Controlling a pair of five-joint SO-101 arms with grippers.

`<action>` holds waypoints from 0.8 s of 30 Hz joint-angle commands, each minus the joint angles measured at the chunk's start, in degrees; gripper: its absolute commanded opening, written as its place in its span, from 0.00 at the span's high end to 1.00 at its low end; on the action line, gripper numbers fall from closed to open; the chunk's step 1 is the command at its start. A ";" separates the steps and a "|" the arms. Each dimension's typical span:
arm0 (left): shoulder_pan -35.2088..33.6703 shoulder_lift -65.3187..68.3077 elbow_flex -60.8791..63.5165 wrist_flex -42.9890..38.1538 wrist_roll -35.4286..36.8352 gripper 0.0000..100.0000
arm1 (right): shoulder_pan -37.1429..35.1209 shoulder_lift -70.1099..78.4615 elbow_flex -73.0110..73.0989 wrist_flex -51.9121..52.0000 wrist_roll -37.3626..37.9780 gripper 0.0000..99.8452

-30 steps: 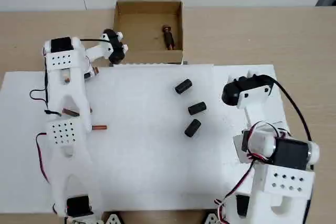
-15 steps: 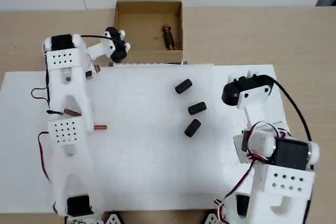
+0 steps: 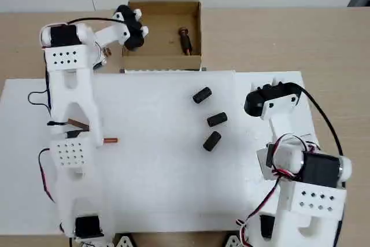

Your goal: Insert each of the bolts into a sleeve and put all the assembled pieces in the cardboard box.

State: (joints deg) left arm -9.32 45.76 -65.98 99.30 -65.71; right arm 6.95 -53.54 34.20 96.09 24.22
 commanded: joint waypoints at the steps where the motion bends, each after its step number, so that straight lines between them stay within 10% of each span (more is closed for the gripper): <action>1: 2.02 -12.92 6.20 1.14 3.16 1.00 | 0.04 -0.92 -0.44 -0.57 -0.18 1.00; 24: 19.34 -57.14 68.26 0.88 41.41 1.00 | 0.04 -1.01 -0.53 -0.48 -0.62 1.00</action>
State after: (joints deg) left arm 8.26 -6.55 -1.80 99.38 -29.23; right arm 6.95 -53.54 34.20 96.09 24.22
